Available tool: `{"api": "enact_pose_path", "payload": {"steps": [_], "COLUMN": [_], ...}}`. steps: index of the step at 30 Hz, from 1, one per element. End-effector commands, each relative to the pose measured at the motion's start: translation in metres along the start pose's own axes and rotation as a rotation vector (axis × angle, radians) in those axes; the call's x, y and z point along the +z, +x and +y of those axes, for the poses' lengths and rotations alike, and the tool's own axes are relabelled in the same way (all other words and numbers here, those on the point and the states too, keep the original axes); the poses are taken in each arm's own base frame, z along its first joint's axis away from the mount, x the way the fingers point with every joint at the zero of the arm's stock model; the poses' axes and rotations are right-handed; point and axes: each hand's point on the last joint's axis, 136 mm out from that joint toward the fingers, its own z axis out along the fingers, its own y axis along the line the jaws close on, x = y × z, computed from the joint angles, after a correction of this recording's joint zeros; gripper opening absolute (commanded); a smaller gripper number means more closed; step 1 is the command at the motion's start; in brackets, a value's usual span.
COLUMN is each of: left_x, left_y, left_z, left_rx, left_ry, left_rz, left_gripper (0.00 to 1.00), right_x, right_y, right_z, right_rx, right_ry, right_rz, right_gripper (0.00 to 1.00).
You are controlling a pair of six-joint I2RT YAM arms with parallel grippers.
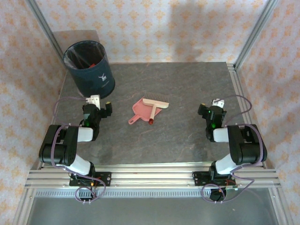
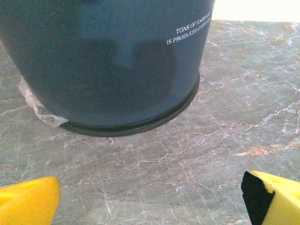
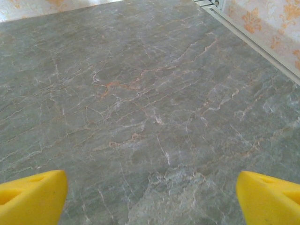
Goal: Sweep away the paper scraps from the table
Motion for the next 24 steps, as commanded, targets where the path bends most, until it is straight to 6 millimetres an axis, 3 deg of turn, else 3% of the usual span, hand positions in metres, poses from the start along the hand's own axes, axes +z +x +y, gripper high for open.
{"api": "enact_pose_path", "payload": {"steps": [1, 24], "left_x": [-0.0003, 0.0003], "left_y": [-0.0079, -0.0074], "left_z": [-0.0025, -0.0072], "left_rx": [0.011, 0.027], "left_ry": [0.015, 0.036], "left_rz": [-0.036, -0.028], "left_gripper": [1.00, 1.00], "right_x": [0.0053, 0.0047], "right_y": [-0.0157, -0.0156], "right_z": [0.0027, 0.0026], "right_rx": [0.004, 0.003], "right_ry": [-0.002, -0.002], "right_rz": [-0.029, -0.027], "right_gripper": [0.99, 0.99]}}
